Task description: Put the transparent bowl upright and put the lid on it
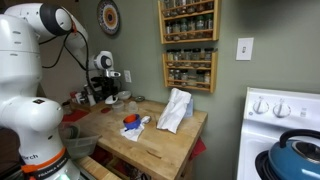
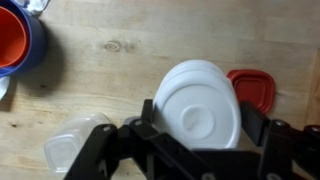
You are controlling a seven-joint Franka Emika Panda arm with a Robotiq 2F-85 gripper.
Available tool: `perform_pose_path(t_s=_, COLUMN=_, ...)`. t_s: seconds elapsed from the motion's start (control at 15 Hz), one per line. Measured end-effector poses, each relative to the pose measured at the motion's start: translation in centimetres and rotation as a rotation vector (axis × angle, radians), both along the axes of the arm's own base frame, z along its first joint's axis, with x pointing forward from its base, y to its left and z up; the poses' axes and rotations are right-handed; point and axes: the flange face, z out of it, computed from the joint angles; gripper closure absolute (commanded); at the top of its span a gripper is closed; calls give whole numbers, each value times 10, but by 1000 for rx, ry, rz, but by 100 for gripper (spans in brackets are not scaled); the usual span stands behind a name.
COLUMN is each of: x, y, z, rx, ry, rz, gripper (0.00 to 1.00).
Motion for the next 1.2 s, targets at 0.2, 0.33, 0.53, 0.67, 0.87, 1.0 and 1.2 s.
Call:
perform_pose_path(t_s=0.2, x=13, y=0, z=-9, rx=5, ry=6, rz=-9, gripper=40)
perform_pose_path(t_s=0.33, x=20, y=1, z=-12, rx=7, ry=7, rz=-14, gripper=40)
perform_pose_path(t_s=0.53, x=28, y=0, z=-16, rx=10, ry=8, rz=-18, gripper=40)
perform_pose_path(t_s=0.67, x=33, y=-1, z=-19, rx=11, ry=9, rz=-21, gripper=40)
perform_pose_path(t_s=0.87, x=37, y=-3, z=-23, rx=11, ry=12, rz=-24, gripper=40)
perform_pose_path(t_s=1.0, x=38, y=-5, z=-25, rx=8, ry=14, rz=-24, gripper=40)
perform_pose_path(t_s=1.2, x=39, y=-8, z=-27, rx=4, ry=15, rz=-24, gripper=40)
